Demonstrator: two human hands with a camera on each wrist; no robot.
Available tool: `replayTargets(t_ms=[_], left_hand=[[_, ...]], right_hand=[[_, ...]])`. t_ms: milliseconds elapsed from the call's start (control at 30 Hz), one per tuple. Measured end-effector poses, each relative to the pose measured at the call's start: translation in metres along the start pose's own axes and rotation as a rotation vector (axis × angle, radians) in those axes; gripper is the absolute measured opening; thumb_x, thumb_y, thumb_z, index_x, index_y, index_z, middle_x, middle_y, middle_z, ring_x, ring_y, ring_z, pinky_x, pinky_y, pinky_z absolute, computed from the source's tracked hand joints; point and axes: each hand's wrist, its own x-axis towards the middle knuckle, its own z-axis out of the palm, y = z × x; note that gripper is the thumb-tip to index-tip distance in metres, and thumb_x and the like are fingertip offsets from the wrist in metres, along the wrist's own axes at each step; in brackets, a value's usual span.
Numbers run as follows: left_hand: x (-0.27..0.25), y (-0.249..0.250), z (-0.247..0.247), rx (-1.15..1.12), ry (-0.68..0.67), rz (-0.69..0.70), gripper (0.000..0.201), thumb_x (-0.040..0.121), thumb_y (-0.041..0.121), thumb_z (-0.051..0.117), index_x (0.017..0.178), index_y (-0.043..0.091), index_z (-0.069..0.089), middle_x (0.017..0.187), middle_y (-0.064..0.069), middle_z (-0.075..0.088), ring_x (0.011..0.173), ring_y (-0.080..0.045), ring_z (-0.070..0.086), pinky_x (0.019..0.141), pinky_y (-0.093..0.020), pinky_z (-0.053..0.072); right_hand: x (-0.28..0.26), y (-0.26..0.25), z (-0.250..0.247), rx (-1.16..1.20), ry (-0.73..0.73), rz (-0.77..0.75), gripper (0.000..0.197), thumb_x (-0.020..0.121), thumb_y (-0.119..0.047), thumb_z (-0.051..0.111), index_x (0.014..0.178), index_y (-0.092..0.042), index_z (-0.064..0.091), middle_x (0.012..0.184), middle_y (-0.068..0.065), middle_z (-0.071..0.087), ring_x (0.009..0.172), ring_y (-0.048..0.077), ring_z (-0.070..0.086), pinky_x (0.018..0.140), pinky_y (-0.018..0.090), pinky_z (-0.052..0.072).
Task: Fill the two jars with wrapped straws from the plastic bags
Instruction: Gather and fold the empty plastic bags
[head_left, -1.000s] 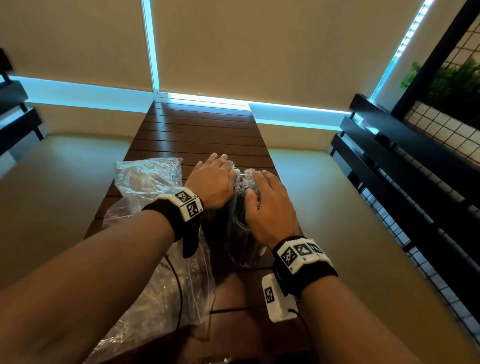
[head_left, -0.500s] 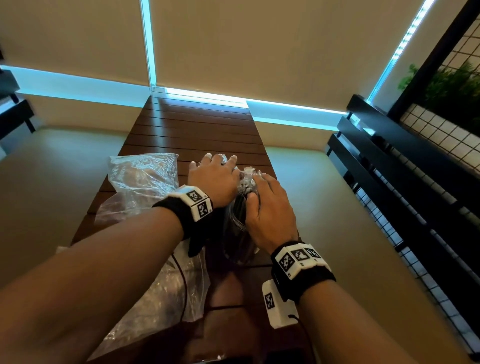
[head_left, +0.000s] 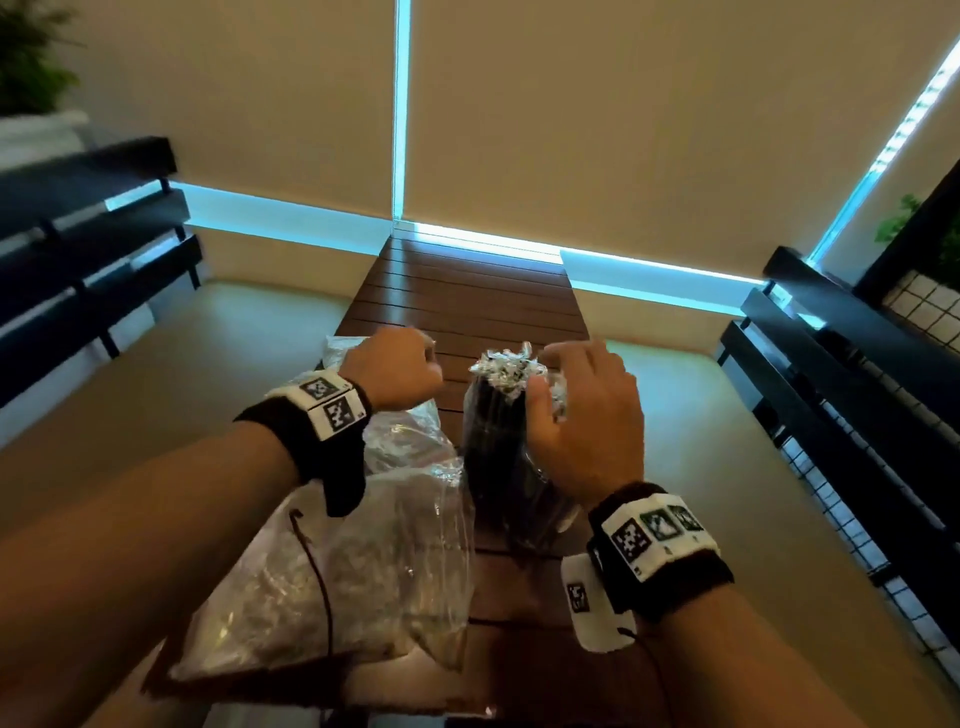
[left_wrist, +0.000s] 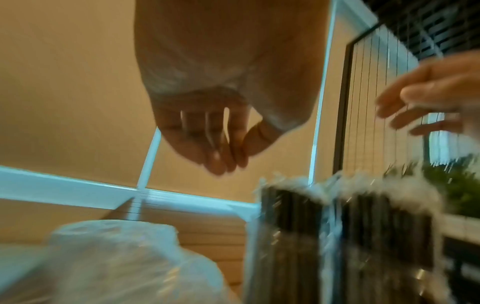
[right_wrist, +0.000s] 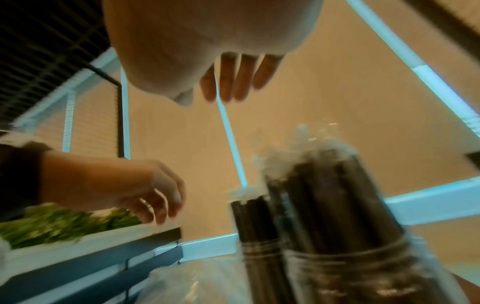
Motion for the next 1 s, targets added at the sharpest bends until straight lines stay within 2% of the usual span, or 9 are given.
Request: replayTargets(t_ms=[100, 233, 367, 467, 633, 733, 800, 900, 1000], left_hand=[[-0.030, -0.044, 0.007, 0.335, -0.356, -0.132, 0.025, 0.085, 0.035, 0.056, 0.097, 0.015, 0.066, 0.104, -0.007, 0.069, 0.090, -0.026, 0.064, 0.074, -0.030, 0.052], [-0.071, -0.107, 0.024, 0.504, -0.479, -0.343, 0.034, 0.086, 0.039, 0.056, 0.112, 0.018, 0.065, 0.110, -0.004, 0.068, 0.098, -0.024, 0.066, 0.072, -0.028, 0.048], [-0.104, -0.166, 0.041, 0.410, -0.613, -0.585, 0.056, 0.090, 0.056, 0.049, 0.128, 0.016, 0.061, 0.132, -0.008, 0.061, 0.117, -0.026, 0.059, 0.088, -0.029, 0.047], [-0.120, -0.182, 0.056, 0.092, -0.691, -0.740, 0.086, 0.088, 0.064, 0.057, 0.149, 0.007, 0.037, 0.150, -0.013, 0.045, 0.133, -0.028, 0.047, 0.105, -0.031, 0.042], [-0.132, -0.178, 0.041, -0.261, -0.608, -0.828, 0.058, 0.082, 0.039, 0.078, 0.120, -0.001, 0.058, 0.084, -0.004, 0.063, 0.076, -0.020, 0.061, 0.061, -0.028, 0.049], [-0.127, -0.161, 0.017, -0.232, -0.457, -0.739, 0.045, 0.083, 0.034, 0.077, 0.107, -0.001, 0.061, 0.086, -0.005, 0.064, 0.079, -0.021, 0.063, 0.059, -0.025, 0.046], [-0.114, -0.141, -0.008, -0.185, -0.392, -0.632, 0.040, 0.083, 0.031, 0.076, 0.106, 0.000, 0.067, 0.094, -0.009, 0.066, 0.084, -0.025, 0.065, 0.062, -0.024, 0.047], [-0.101, -0.096, -0.056, -0.050, -0.310, -0.439, 0.037, 0.080, 0.032, 0.077, 0.106, 0.006, 0.070, 0.094, -0.008, 0.066, 0.080, -0.024, 0.063, 0.065, -0.025, 0.046], [-0.098, -0.047, -0.108, 0.221, -0.232, -0.239, 0.035, 0.080, 0.033, 0.075, 0.104, 0.008, 0.068, 0.098, -0.007, 0.067, 0.088, -0.026, 0.062, 0.071, -0.028, 0.046]], right_hand=[[-0.018, -0.035, 0.033, 0.073, -0.401, -0.233, 0.010, 0.089, -0.019, 0.056, 0.098, -0.015, 0.061, 0.093, 0.003, 0.060, 0.082, 0.022, 0.053, 0.067, 0.036, 0.047], [-0.059, -0.063, 0.093, 0.012, -0.918, -0.279, 0.040, 0.093, -0.024, 0.056, 0.133, -0.024, 0.055, 0.133, 0.005, 0.055, 0.120, 0.030, 0.050, 0.094, 0.043, 0.048], [-0.096, -0.059, 0.136, -0.092, -1.215, -0.121, 0.043, 0.092, -0.029, 0.059, 0.134, -0.029, 0.052, 0.135, 0.006, 0.048, 0.121, 0.032, 0.052, 0.094, 0.041, 0.047], [-0.120, -0.050, 0.149, -0.081, -1.288, -0.021, 0.039, 0.086, -0.033, 0.058, 0.123, -0.036, 0.048, 0.128, 0.004, 0.044, 0.119, 0.033, 0.049, 0.096, 0.042, 0.048], [-0.126, -0.057, 0.152, -0.140, -1.387, 0.016, 0.056, 0.079, -0.033, 0.065, 0.129, -0.036, 0.038, 0.134, 0.008, 0.041, 0.126, 0.037, 0.039, 0.101, 0.050, 0.045], [-0.104, -0.072, 0.134, -0.098, -1.289, 0.022, 0.034, 0.091, -0.032, 0.056, 0.124, -0.025, 0.055, 0.131, 0.006, 0.051, 0.116, 0.032, 0.054, 0.093, 0.040, 0.050], [-0.079, -0.089, 0.115, -0.025, -0.955, 0.005, 0.033, 0.093, -0.029, 0.053, 0.125, -0.021, 0.056, 0.131, 0.003, 0.050, 0.113, 0.026, 0.056, 0.089, 0.037, 0.051], [-0.031, -0.119, 0.079, 0.131, -0.493, -0.069, 0.056, 0.081, -0.013, 0.062, 0.134, -0.021, 0.048, 0.142, 0.006, 0.041, 0.124, 0.029, 0.046, 0.098, 0.042, 0.049], [0.021, -0.145, 0.037, 0.055, -0.337, -0.265, 0.078, 0.069, -0.006, 0.067, 0.142, -0.020, 0.043, 0.155, 0.015, 0.031, 0.136, 0.038, 0.035, 0.106, 0.049, 0.038]])
